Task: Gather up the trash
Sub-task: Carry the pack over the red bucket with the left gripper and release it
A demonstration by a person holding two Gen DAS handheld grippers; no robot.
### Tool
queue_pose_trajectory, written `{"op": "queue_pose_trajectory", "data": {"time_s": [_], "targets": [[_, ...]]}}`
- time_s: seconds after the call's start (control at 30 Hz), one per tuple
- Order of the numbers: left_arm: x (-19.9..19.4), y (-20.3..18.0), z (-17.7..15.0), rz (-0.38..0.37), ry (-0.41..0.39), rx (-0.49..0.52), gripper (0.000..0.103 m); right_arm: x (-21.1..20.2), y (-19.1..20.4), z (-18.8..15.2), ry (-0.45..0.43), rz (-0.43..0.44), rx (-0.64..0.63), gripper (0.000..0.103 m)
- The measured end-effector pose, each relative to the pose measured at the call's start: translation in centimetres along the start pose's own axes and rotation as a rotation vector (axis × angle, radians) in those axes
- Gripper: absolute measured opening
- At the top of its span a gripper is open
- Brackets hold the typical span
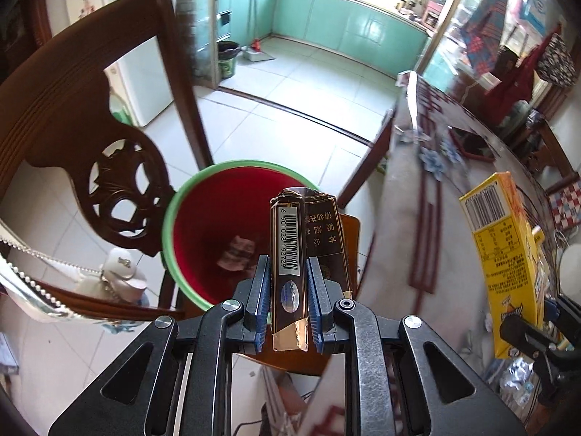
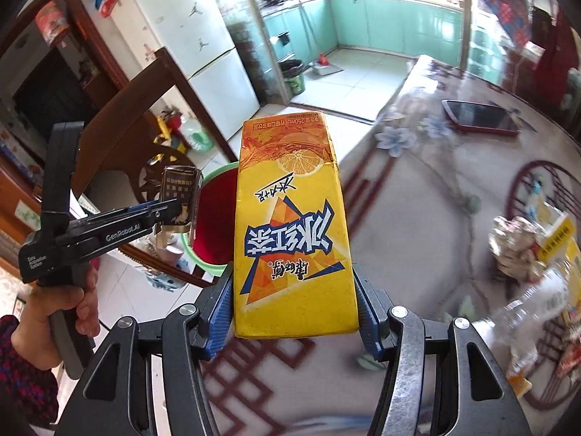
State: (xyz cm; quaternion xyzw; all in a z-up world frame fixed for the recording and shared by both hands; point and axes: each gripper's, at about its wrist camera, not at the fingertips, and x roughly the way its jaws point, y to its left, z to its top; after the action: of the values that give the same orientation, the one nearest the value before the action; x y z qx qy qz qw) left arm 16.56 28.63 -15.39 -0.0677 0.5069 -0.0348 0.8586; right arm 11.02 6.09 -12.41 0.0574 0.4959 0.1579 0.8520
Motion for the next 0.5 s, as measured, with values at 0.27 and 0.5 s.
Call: {"op": "queue_pose_trajectory", "data": {"time_s": [0.27, 0.5], "targets": [[2.1, 3.2, 1.7, 0.028, 0.027, -0.074, 0.018, 5.6, 2.9, 3.6, 0.061, 0.059, -0.056, 0.057], [4.3, 4.1, 2.9, 0.040, 0.063, -0.077, 0.018, 9.8, 4.3, 6.1, 0.126, 0.098, -0.045, 0.057]]}}
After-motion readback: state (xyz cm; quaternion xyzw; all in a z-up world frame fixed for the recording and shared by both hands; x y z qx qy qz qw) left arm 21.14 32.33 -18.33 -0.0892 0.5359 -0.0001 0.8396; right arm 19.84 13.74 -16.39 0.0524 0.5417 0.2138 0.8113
